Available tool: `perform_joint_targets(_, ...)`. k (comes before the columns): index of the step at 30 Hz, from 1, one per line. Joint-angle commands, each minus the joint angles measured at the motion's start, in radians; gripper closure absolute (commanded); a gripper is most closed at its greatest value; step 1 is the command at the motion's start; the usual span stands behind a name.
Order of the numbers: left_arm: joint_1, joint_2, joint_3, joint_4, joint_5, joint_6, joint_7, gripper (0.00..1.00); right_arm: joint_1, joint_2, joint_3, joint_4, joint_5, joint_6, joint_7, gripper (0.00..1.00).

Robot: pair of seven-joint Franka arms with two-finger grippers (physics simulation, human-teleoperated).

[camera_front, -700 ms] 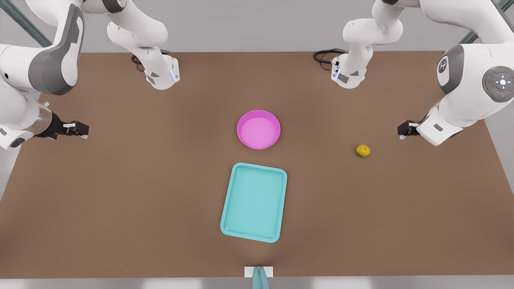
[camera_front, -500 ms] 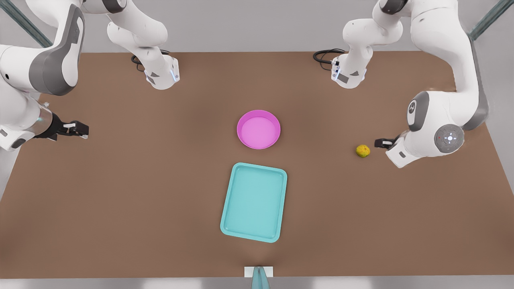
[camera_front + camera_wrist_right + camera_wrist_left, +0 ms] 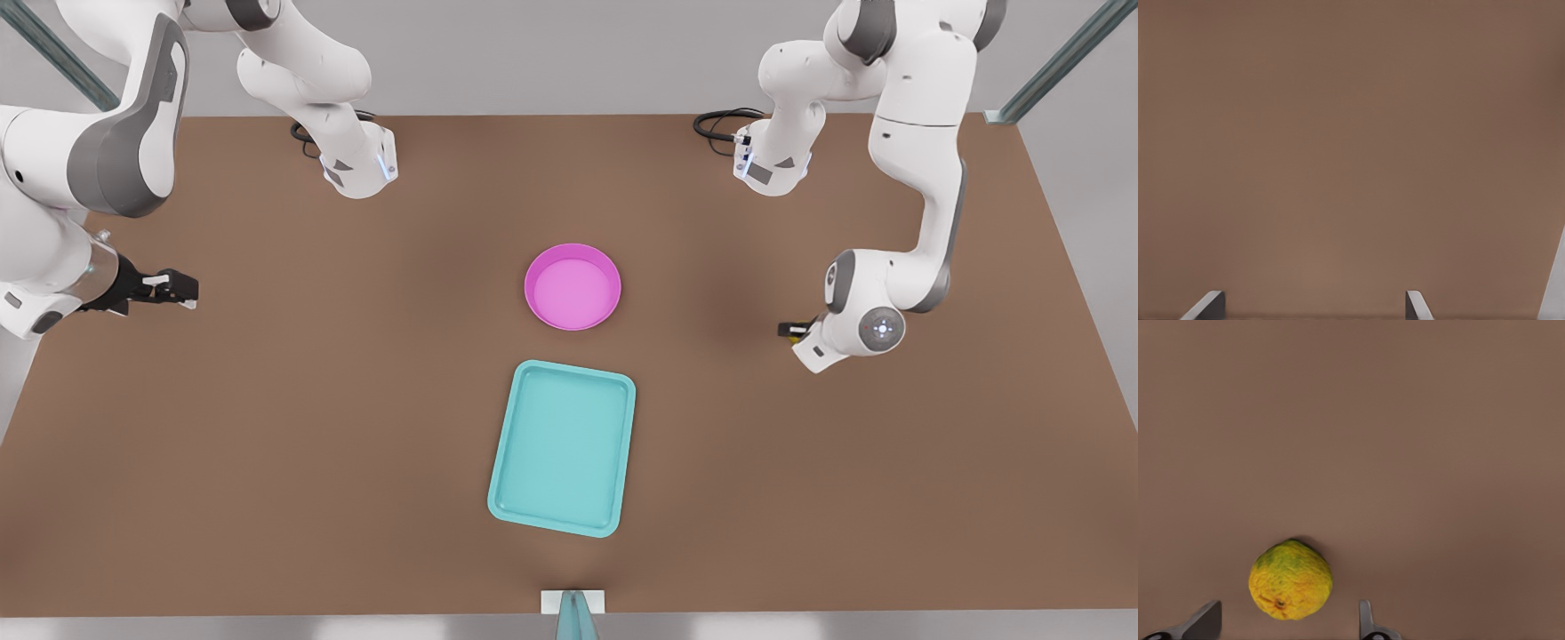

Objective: Place the orange on the plate with the left arm and the plate on the tray with the right arm

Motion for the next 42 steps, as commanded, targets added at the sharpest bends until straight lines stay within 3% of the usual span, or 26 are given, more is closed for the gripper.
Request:
perform_joint_targets(1,0.0,0.011,0.0,-0.025,0.004,0.138,-0.009,0.0,0.0,0.0,0.0,0.0,0.001,0.0,-0.029,0.0)
perform_joint_targets(24,-0.003,0.089,0.036,-0.035,0.008,0.147,-0.008,0.0,-0.001,0.012,-0.006,-0.001,0.001,-0.003,-0.038,0.0)
perform_joint_targets(25,-0.003,0.089,0.036,-0.035,0.008,0.146,-0.008,0.04,-0.001,0.014,-0.006,-0.003,0.001,-0.003,-0.038,0.0)
perform_joint_targets(26,-0.003,0.089,0.036,-0.035,0.008,0.146,-0.008,0.27,-0.001,0.014,-0.005,-0.003,0.002,-0.003,-0.038,0.0)
perform_joint_targets(27,-0.003,0.089,0.036,-0.035,0.008,0.146,-0.008,0.36,-0.001,0.014,-0.006,-0.003,0.001,-0.003,-0.038,0.0)
perform_joint_targets(29,-0.003,0.088,0.036,-0.035,0.008,0.146,-0.008,0.45,-0.001,0.014,-0.006,-0.003,0.002,-0.003,-0.038,0.0)
perform_joint_targets(32,-0.003,0.082,0.036,-0.033,0.007,0.12,-0.022,0.46,-0.004,0.014,-0.005,-0.003,0.002,-0.003,-0.041,0.0)
perform_joint_targets(35,-0.006,0.049,0.007,0.043,-0.004,-0.058,-0.028,0.45,-0.006,0.014,-0.006,-0.007,0.002,-0.005,-0.041,0.0)
perform_joint_targets(38,-0.077,0.062,-0.159,0.252,-0.033,-0.3,-0.337,0.42,-0.006,0.014,-0.006,-0.009,0.002,-0.003,-0.041,0.0)
perform_joint_targets(39,-0.141,0.078,-0.211,0.287,-0.035,-0.301,-0.462,0.44,-0.006,0.014,-0.006,-0.009,0.002,-0.003,-0.041,0.0)
perform_joint_targets(42,-0.381,0.124,-0.223,0.366,-0.13,-0.301,-0.669,0.44,-0.006,0.014,-0.016,-0.009,0.002,-0.003,-0.041,0.0)
